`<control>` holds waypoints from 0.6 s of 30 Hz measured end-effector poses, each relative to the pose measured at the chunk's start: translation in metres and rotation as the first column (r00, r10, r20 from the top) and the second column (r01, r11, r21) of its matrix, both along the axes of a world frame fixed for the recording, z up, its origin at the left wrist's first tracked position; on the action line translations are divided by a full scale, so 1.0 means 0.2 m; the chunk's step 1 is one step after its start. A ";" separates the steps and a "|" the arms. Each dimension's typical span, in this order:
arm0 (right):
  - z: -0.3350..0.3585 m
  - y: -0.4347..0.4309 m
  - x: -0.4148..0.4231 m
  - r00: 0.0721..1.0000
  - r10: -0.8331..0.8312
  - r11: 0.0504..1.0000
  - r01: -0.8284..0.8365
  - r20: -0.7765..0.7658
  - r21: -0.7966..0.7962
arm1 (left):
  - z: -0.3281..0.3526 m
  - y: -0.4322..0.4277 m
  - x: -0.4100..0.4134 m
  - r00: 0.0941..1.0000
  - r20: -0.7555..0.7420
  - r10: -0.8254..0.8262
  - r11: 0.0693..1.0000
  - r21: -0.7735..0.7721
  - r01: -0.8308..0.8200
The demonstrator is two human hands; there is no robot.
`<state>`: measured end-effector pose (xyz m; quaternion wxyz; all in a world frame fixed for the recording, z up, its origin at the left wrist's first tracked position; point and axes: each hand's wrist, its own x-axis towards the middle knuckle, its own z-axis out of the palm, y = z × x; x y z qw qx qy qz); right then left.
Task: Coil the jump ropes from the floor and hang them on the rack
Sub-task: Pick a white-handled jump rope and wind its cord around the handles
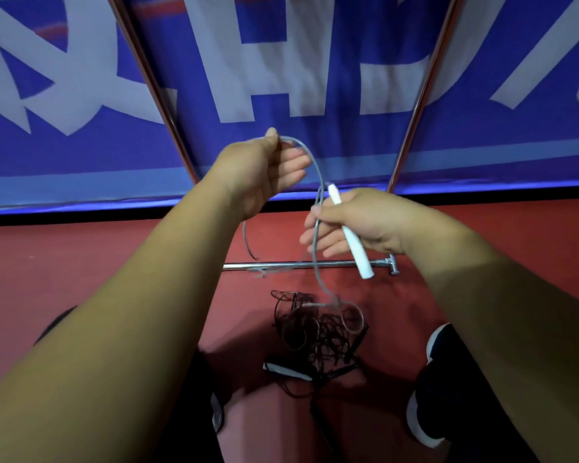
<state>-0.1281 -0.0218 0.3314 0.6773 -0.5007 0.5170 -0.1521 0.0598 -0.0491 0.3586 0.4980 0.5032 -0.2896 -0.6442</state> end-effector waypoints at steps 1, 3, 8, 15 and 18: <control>0.02 -0.01 0.01 0.993 -0.100 0.995 0.100 0.064 0.002 | -0.01 0.00 0.00 1.000 0.025 -0.019 0.999 0.036 0.018; 0.06 -0.03 0.01 0.947 -0.272 0.962 0.270 0.173 0.035 | -0.03 0.01 0.01 0.991 0.073 -0.112 0.985 0.136 0.102; 0.09 -0.08 0.00 0.703 -0.550 0.830 0.520 0.450 0.201 | -0.10 0.11 -0.05 0.642 0.291 -0.709 0.704 0.334 0.626; 0.05 -0.15 -0.06 0.688 -0.612 0.788 0.575 0.389 0.222 | -0.09 0.15 -0.06 0.480 0.379 -0.791 0.604 0.366 0.708; -0.04 -0.13 -0.08 0.937 -0.342 0.930 0.348 -0.063 0.116 | -0.02 0.11 -0.06 0.796 0.241 -0.555 0.832 0.180 0.525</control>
